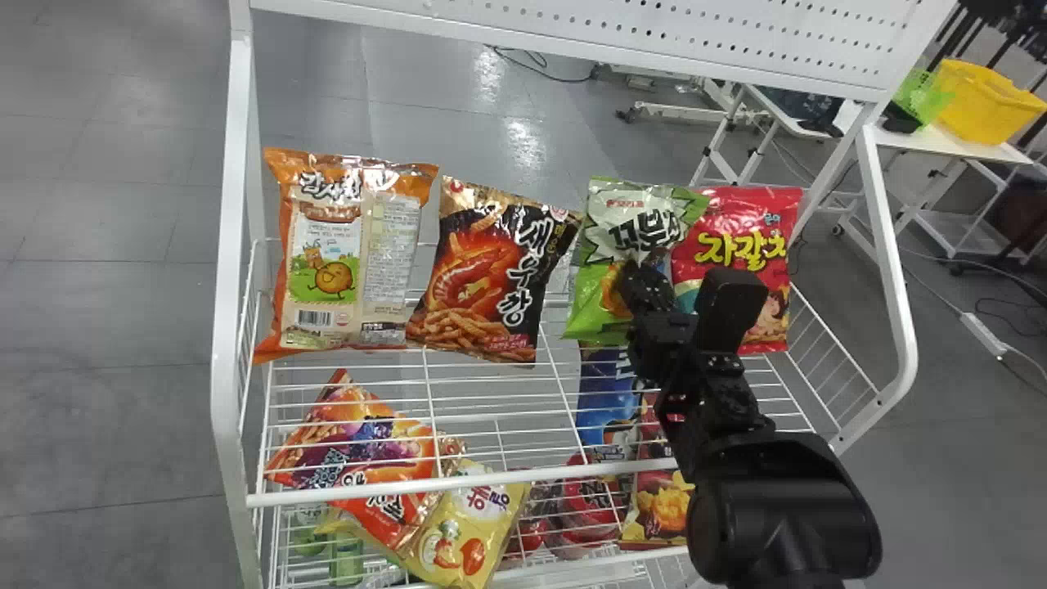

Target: Hold basket handle with left hand then pick Gkobukchip with right hand and place into basket

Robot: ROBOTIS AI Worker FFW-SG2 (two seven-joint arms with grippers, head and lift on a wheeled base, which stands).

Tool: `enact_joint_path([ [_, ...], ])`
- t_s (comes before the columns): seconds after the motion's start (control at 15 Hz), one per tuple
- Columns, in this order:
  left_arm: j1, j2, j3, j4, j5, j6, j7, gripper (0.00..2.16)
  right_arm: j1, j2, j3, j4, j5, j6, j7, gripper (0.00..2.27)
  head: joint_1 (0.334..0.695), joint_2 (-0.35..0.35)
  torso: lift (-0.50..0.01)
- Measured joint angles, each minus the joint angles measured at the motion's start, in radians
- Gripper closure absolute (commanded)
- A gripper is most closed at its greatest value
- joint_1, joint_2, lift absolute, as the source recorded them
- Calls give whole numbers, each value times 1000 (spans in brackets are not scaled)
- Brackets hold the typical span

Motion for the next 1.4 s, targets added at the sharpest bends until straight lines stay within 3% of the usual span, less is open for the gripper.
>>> enact_joint_path([
  [0.87,18,0,-26,-66,-2,0,8,1713,220,-10,-91,-384,-147,172,-1,1895,695,-350,-32],
  [1.13,33,0,-35,-100,-1,0,14,1713,356,-10,-206,-575,-273,296,38,1895,695,-350,-32],
  [1.4,34,0,-58,-122,0,0,28,1717,470,13,-356,-728,-462,536,135,1892,695,-350,-32],
])
